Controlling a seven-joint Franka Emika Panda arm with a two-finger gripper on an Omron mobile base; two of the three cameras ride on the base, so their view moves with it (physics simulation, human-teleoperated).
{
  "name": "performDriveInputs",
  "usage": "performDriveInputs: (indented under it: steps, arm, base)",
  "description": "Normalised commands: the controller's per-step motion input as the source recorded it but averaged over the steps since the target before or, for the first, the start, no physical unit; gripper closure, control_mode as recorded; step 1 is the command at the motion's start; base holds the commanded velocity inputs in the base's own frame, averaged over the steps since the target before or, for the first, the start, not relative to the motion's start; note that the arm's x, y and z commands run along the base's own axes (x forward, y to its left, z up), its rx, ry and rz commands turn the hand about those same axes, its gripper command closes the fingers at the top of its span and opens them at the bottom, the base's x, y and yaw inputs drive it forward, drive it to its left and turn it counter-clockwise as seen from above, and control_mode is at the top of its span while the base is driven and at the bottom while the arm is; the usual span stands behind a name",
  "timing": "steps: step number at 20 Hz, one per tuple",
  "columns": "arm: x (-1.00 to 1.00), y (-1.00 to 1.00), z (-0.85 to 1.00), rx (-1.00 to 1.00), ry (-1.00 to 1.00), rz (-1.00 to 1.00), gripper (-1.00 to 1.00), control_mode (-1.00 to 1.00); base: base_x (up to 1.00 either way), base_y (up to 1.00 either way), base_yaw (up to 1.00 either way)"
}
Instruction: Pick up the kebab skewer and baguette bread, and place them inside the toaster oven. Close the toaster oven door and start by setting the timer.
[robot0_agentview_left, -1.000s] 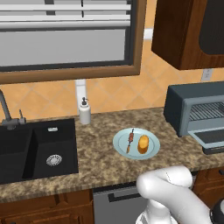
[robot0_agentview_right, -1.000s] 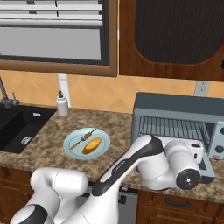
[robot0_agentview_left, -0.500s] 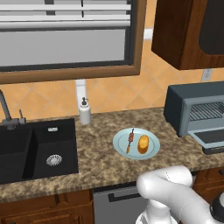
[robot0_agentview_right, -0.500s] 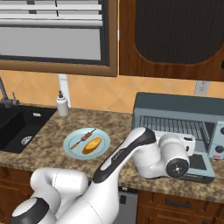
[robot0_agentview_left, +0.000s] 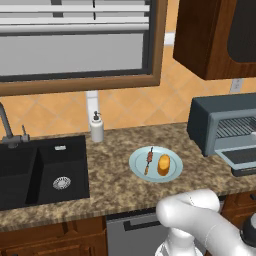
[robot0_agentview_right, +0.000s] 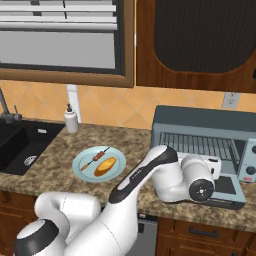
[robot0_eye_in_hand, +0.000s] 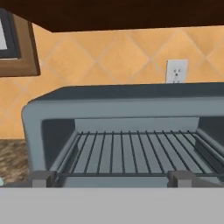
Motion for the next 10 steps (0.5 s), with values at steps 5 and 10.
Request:
performDriveInputs:
  steps: [5, 10]
  arm:
    - [0.1, 0.0, -0.02, -0.01, 0.12, 0.01, -1.0, -1.0]
    - [0.22, 0.0, 0.0, 0.0, 0.14, 0.0, -1.0, -1.0]
  base:
    - [0.0, 0.0, 0.0]
    - [0.0, 0.0, 0.0]
